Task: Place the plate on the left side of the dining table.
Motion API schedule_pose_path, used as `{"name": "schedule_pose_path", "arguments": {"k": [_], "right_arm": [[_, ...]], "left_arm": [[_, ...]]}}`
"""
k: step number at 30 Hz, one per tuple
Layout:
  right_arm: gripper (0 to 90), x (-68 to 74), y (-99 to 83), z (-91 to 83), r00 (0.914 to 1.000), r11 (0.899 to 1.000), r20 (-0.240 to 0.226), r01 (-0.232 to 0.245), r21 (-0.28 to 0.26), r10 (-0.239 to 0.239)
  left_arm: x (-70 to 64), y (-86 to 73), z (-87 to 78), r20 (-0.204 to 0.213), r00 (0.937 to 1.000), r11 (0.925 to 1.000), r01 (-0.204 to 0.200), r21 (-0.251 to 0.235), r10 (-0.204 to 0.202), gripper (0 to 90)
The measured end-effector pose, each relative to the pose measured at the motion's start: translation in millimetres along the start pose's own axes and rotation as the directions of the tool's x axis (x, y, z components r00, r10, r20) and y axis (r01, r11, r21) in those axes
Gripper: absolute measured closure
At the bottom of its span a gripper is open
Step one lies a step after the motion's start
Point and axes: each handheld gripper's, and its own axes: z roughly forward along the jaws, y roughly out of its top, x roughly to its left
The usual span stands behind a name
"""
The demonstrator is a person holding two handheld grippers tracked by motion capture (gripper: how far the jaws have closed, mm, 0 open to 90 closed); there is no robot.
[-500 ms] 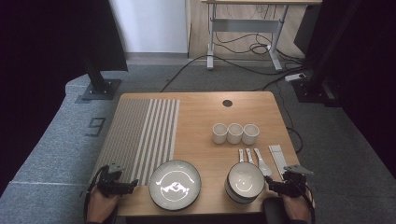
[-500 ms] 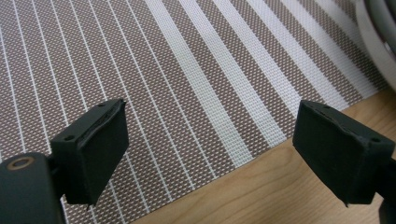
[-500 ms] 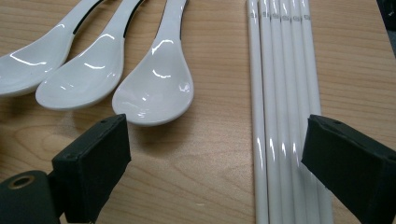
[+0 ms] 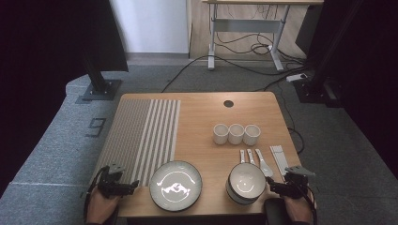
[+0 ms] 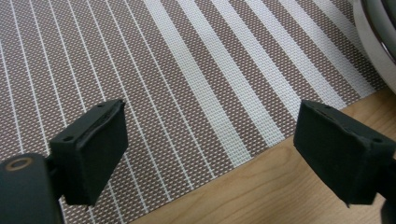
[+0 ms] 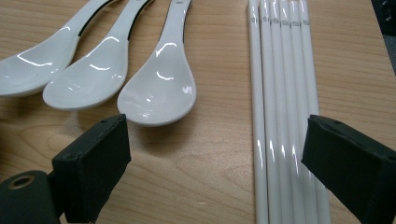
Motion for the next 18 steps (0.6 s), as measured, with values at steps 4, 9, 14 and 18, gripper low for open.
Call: {"name": "schedule_pose_path", "arguments": {"k": [4, 9, 14, 18], "right_arm": [[7.4, -0.1, 1.1, -2.1, 0.9999, 1.000, -0.011, -0.003, -0.002, 0.003], [7.5, 0.4, 3.3, -5.8, 0.9999, 1.000, -0.014, 0.006, -0.009, -0.006], [9.0, 0.4, 6.4, -12.5, 0.9997, 1.000, -0.017, 0.018, -0.019, -0.018], [9.9, -0.3, 8.3, -18.7, 0.9994, 0.999, -0.028, 0.018, -0.027, -0.019]], "left_arm": [[1.1, -0.5, -1.1, 0.009, 0.9999, 0.9999, 0.007, -0.010, -0.007, 11.1], [2.8, -1.4, -3.1, 0.021, 0.9996, 0.9994, 0.017, -0.030, -0.017, 9.9], [3.7, -2.2, -4.8, 0.025, 0.9994, 0.9986, 0.024, -0.046, -0.023, 9.0], [2.7, -2.3, -5.5, 0.020, 0.9997, 0.9985, 0.015, -0.052, -0.014, 8.9]]}}
